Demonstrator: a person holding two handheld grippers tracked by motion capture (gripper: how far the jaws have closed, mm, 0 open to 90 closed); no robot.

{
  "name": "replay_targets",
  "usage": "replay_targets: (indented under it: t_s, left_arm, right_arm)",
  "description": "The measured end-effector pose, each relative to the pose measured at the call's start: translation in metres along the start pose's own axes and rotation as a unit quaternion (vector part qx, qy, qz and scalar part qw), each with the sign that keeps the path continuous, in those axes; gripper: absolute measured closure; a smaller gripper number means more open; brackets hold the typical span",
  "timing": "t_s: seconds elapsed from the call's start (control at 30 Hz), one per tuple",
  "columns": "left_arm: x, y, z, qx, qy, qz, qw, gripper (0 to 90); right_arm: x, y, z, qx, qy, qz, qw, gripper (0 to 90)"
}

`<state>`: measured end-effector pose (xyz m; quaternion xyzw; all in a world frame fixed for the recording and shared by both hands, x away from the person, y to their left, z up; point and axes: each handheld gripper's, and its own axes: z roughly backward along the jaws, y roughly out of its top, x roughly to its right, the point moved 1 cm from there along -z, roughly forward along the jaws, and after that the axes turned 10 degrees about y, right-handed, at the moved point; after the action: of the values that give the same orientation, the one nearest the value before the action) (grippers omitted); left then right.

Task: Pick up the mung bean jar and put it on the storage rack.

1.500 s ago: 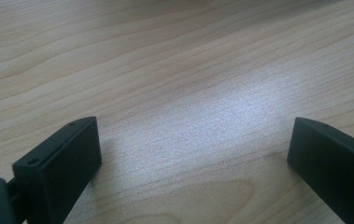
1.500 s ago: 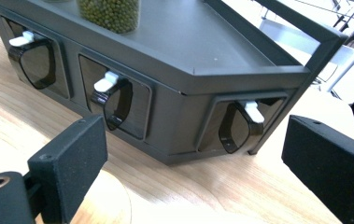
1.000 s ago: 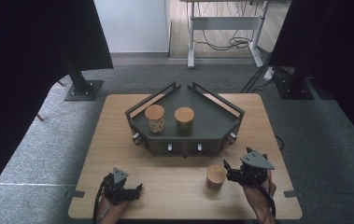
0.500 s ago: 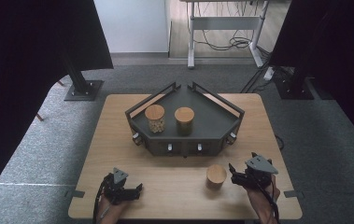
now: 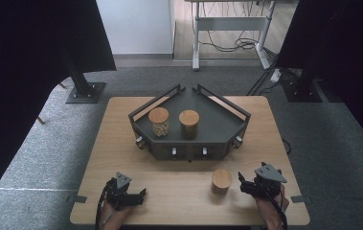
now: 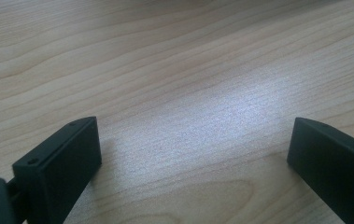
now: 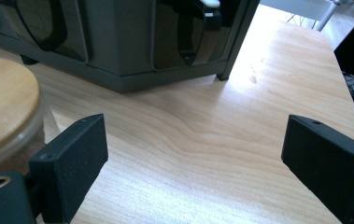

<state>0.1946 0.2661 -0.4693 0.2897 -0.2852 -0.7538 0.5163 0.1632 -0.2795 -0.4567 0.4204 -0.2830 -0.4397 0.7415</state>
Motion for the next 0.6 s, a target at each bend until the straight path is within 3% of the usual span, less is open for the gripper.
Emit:
replay_targets:
  t_s: [0.6]
  left_arm:
    - [0.0, 0.0, 0.0, 0.0, 0.0, 0.0, 1.0, 2.6]
  right_arm:
    - [0.006, -0.015, -0.004, -0.02, -0.007, -0.019, 0.9996, 6.4]
